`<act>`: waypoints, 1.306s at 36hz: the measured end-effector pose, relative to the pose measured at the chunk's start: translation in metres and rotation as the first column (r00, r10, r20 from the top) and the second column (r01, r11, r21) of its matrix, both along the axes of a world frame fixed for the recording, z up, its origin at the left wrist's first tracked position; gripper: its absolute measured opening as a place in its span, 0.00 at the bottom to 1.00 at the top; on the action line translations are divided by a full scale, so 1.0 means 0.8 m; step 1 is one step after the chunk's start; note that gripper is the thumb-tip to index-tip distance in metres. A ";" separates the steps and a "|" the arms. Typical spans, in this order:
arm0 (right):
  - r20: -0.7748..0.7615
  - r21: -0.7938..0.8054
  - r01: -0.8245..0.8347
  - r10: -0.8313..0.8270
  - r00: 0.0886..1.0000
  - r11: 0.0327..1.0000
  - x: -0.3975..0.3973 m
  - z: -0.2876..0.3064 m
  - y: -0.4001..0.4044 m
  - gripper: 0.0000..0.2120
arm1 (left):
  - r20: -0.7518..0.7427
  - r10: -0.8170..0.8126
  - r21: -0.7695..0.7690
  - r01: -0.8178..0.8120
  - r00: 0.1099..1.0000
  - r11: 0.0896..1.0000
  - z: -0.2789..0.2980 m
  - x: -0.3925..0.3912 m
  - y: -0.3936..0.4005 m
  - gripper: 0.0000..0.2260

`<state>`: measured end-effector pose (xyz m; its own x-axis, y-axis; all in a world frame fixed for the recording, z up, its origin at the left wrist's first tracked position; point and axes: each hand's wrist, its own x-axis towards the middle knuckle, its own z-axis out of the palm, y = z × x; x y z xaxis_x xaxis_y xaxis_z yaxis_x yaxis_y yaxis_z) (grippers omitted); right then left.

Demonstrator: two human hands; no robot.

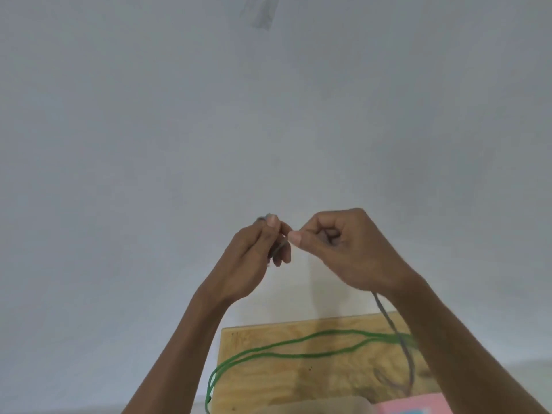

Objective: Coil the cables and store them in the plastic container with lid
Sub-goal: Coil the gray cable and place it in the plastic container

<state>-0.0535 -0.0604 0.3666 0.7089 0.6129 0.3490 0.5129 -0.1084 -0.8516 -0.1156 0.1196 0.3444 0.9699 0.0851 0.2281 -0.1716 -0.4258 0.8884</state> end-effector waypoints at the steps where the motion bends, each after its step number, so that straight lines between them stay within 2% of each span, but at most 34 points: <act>1: 0.037 -0.027 -0.006 0.007 0.999 1.000 0.007 0.011 -0.003 0.13 | -0.047 -0.036 -0.027 0.035 0.998 0.999 -0.002 -0.004 -0.004 0.28; 4: 0.130 -0.081 -0.020 0.030 0.991 0.997 0.026 0.032 -0.003 0.11 | -0.137 -0.185 -0.188 0.158 0.973 0.969 -0.005 -0.015 -0.023 0.34; 5: 0.111 -0.056 -0.030 0.036 0.993 0.998 0.033 0.033 -0.001 0.11 | -0.133 -0.225 -0.259 0.186 0.965 0.948 -0.006 -0.018 -0.029 0.35; 8: -0.053 0.104 -0.049 0.055 0.997 0.993 0.043 0.020 0.004 0.09 | -0.062 -0.285 -0.470 0.224 0.957 0.854 -0.006 -0.021 -0.041 0.33; 10: -0.137 0.171 -0.057 0.081 0.987 0.984 0.040 0.002 0.012 0.03 | -0.001 -0.300 -0.562 0.247 0.954 0.789 -0.001 -0.019 -0.045 0.32; 12: -0.226 0.238 -0.122 0.177 0.958 0.964 0.031 -0.024 0.021 0.07 | 0.056 -0.326 -0.599 0.293 0.944 0.745 0.007 -0.017 -0.046 0.32; 14: -0.316 0.283 -0.156 0.245 0.916 0.946 0.016 -0.043 0.026 0.07 | 0.085 -0.341 -0.580 0.324 0.936 0.747 0.016 -0.016 -0.044 0.34; 16: -0.303 0.185 -0.117 0.170 0.938 0.976 0.006 -0.060 0.027 0.09 | 0.124 -0.327 -0.589 0.334 0.937 0.736 0.024 -0.015 -0.039 0.32; 18: -0.251 0.118 -0.081 0.109 0.962 0.990 -0.008 -0.071 0.029 0.16 | 0.141 -0.275 -0.596 0.304 0.951 0.744 0.034 -0.012 -0.031 0.30; 21: -0.254 0.170 -0.077 0.119 0.960 0.983 -0.026 -0.074 0.035 0.15 | 0.110 -0.182 -0.519 0.213 0.977 0.828 0.039 -0.005 -0.016 0.28; 23: -0.243 0.125 -0.072 0.101 0.965 0.990 -0.032 -0.075 0.036 0.08 | 0.103 -0.109 -0.420 0.142 0.989 0.896 0.036 -0.001 -0.009 0.26; 25: -0.202 0.055 -0.065 0.075 0.976 0.996 -0.034 -0.074 0.033 0.08 | 0.098 -0.036 -0.307 0.065 0.994 0.949 0.032 0.002 -0.003 0.26; 29: -0.107 -0.035 -0.065 0.061 0.992 0.997 -0.039 -0.061 0.024 0.07 | 0.062 0.037 -0.096 -0.031 0.997 0.995 0.018 0.001 0.007 0.27; 31: -0.032 -0.079 -0.060 0.057 0.998 0.995 -0.035 -0.047 0.020 0.08 | 0.020 0.043 0.010 -0.044 0.999 0.999 0.009 -0.003 0.006 0.30; 34: 0.108 -0.115 -0.040 0.052 0.993 0.993 -0.020 -0.013 0.011 0.08 | -0.034 -0.068 0.053 0.070 0.997 0.996 0.001 -0.015 -0.002 0.30; 36: 0.073 -0.066 -0.103 0.108 0.992 0.992 -0.005 0.007 0.003 0.07 | -0.075 -0.164 -0.008 0.164 0.984 0.986 0.000 -0.023 -0.011 0.33; 40: 0.028 0.068 -0.117 0.116 0.993 0.991 0.025 0.023 0.002 0.13 | -0.130 -0.331 -0.328 0.274 0.935 0.904 0.002 -0.034 -0.026 0.35; 43: -0.100 0.259 -0.208 0.241 0.965 0.943 0.039 0.012 0.010 0.10 | -0.046 -0.427 -0.501 0.349 0.903 0.792 0.006 -0.033 -0.033 0.30; 45: -0.200 0.391 -0.223 0.318 0.927 0.893 0.038 -0.003 0.018 0.07 | 0.043 -0.453 -0.533 0.404 0.891 0.744 0.013 -0.029 -0.036 0.25; 47: -0.306 0.474 -0.192 0.365 0.879 0.859 0.030 -0.024 0.025 0.09 | 0.120 -0.437 -0.549 0.426 0.892 0.719 0.022 -0.025 -0.039 0.23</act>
<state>-0.0299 -0.0408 0.3475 0.6579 0.6602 0.3623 0.1008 0.3995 -0.9112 -0.1359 0.0888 0.3618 0.9360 -0.2389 0.2586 -0.1983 0.2491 0.9480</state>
